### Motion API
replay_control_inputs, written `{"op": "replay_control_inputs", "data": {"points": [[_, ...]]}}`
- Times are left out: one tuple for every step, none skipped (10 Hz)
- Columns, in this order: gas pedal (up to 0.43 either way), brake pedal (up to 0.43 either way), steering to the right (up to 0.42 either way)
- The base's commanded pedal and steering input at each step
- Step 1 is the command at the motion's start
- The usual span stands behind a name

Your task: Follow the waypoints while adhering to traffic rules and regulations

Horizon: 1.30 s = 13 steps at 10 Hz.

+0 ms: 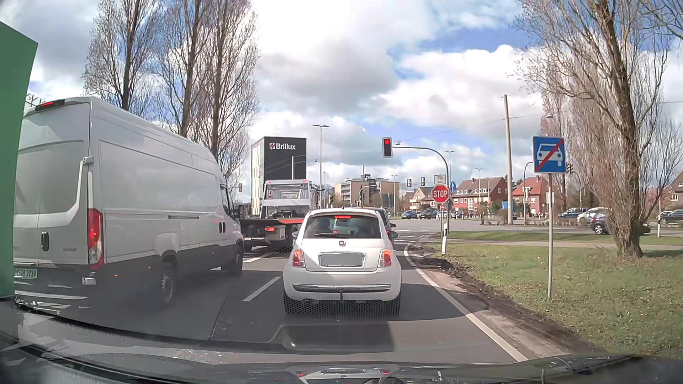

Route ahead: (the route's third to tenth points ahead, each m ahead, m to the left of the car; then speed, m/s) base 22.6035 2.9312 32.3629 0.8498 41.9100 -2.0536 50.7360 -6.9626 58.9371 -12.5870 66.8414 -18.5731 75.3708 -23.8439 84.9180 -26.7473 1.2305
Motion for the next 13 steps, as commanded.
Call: {"op": "replay_control_inputs", "data": {"points": [[0.000, 0.116, 0.001], [0.000, 0.104, 0.001], [0.000, 0.098, 0.001], [0.000, 0.085, 0.001], [0.000, 0.067, 0.001], [0.000, 0.067, 0.001], [0.000, 0.061, 0.001], [0.000, 0.061, 0.001], [0.000, 0.073, 0.001], [0.000, 0.085, 0.001], [0.000, 0.098, 0.001], [0.000, 0.104, 0.001], [0.000, 0.104, 0.001]]}}
